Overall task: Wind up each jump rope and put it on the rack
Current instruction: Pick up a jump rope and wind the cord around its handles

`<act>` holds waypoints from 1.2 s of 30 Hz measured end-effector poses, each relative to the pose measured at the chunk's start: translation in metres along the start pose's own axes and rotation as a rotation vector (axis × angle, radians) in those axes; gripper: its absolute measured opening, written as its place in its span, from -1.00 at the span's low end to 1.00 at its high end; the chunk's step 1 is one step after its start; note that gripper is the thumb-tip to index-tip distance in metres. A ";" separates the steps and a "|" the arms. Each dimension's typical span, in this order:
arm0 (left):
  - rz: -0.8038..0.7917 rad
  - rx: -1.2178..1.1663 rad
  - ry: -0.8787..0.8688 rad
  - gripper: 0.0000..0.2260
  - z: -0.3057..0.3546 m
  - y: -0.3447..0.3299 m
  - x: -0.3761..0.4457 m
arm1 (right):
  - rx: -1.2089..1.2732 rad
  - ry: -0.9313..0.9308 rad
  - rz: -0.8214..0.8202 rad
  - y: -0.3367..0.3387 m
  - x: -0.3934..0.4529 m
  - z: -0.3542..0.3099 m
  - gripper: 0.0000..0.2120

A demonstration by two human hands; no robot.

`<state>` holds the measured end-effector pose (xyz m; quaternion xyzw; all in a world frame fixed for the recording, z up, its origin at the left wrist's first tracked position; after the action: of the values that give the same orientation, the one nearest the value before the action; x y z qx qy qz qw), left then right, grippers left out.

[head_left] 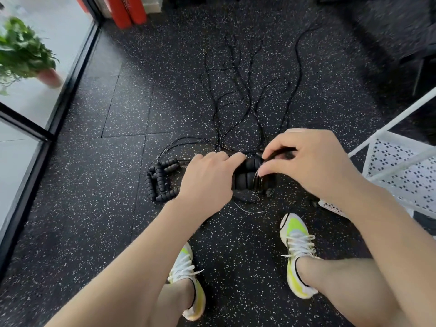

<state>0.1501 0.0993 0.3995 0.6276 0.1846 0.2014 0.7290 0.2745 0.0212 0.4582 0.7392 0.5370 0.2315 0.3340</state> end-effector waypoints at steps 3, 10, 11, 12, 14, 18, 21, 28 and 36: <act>0.053 -0.018 -0.115 -0.60 0.013 0.003 -0.002 | 0.225 -0.021 -0.046 0.000 0.004 0.014 -0.86; 0.168 -0.083 -0.250 -0.56 0.025 0.018 -0.005 | 0.458 -0.051 -0.094 -0.012 0.011 0.037 -0.85; 0.190 -0.097 -0.245 -0.56 0.024 0.021 -0.005 | 0.501 -0.055 -0.097 -0.013 0.011 0.041 -0.85; 0.210 -0.108 -0.236 -0.57 0.023 0.022 -0.006 | 0.538 -0.058 -0.098 -0.015 0.012 0.044 -0.85; 0.247 -0.129 -0.201 -0.58 0.021 0.026 -0.007 | 0.605 -0.072 -0.092 -0.019 0.013 0.049 -0.83; 0.300 -0.154 -0.066 -0.60 0.007 0.029 -0.006 | 0.742 -0.106 -0.067 -0.035 0.012 0.052 -0.81; 0.292 -0.196 0.020 -0.51 -0.001 0.029 -0.005 | 0.825 -0.170 -0.095 -0.058 0.009 0.047 -0.71; 0.191 -0.315 0.276 -0.63 -0.022 0.020 -0.001 | 0.655 -0.235 -0.170 -0.090 -0.003 0.029 -0.73; 0.072 -0.110 0.429 -0.71 -0.045 0.002 -0.001 | 0.324 -0.216 -0.381 -0.111 -0.019 0.008 -0.76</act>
<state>0.1257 0.1371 0.3951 0.5359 0.3016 0.3659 0.6985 0.2033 0.0237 0.3708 0.6890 0.6578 -0.0050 0.3041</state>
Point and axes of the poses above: each hand's wrist, its own x-axis towards the middle knuckle, its own y-axis out of the back of the hand, z = x × y, the point moved 10 cm from there along x, towards the middle knuckle, and after that the axes turned 4 degrees about -z, right-handed, at the moved point
